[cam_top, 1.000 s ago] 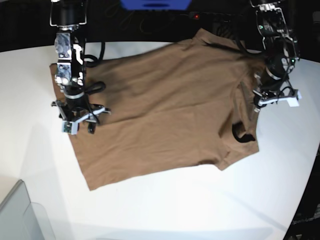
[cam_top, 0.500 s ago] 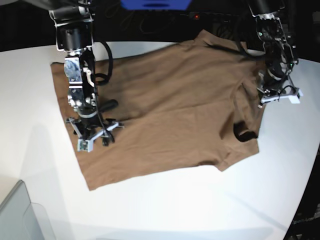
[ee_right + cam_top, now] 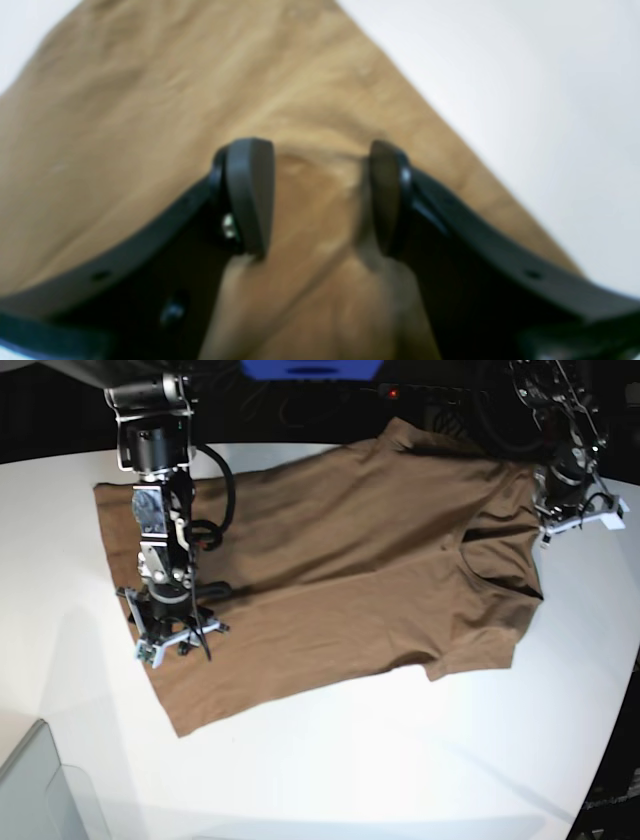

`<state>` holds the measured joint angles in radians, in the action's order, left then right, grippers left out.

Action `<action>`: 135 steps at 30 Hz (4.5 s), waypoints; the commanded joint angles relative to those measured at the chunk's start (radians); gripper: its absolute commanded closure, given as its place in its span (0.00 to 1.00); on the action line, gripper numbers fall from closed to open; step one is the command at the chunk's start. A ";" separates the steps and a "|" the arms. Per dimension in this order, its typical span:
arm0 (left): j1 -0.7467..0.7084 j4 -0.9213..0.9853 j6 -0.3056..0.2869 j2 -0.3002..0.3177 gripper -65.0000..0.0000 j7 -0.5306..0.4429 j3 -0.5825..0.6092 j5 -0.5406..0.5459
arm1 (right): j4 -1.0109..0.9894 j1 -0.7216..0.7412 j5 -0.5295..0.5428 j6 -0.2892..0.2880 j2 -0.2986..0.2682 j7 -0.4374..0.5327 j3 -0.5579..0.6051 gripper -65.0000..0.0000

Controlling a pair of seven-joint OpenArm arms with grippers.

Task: Layout the t-shirt on the table in an organized manner, then fold the t-shirt properly
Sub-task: 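Pull the shirt with both grippers to rotate and smooth it, then regrasp the shirt with both grippers and drag it to rotate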

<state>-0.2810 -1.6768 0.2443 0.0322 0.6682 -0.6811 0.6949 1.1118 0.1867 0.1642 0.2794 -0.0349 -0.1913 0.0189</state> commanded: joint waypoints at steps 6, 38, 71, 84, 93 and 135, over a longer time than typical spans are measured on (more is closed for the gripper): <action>0.016 -0.210 -0.007 0.001 1.00 -0.020 -0.005 0.038 | 0.235 -0.060 -0.008 0.005 -0.007 0.023 0.002 0.57; 0.717 0.924 -0.009 0.203 1.00 -0.370 0.513 -0.074 | 0.293 -0.350 -0.008 -0.136 -0.070 0.022 0.025 0.57; 0.636 0.792 -0.007 0.263 1.00 -0.344 0.579 -0.079 | 0.641 -0.410 -0.008 -0.138 0.013 -0.195 0.453 1.00; 0.369 0.600 -0.007 0.257 1.00 -0.238 0.568 -0.070 | 0.347 -0.304 -0.008 -0.138 -0.018 -0.256 0.430 1.00; 0.039 0.079 -0.003 0.214 1.00 -0.236 0.568 -0.042 | 0.187 -0.092 -0.008 -0.138 -0.070 -0.256 0.234 1.00; 0.837 1.059 -0.007 0.047 1.00 -0.457 1.368 -0.005 | 0.446 -0.382 -0.007 -0.133 -0.058 -0.259 0.301 1.00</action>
<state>0.5613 -0.6281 0.2039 0.0570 0.1257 0.6888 0.6773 1.5528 -0.1963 0.1646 0.1257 -0.0856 -0.4271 0.3260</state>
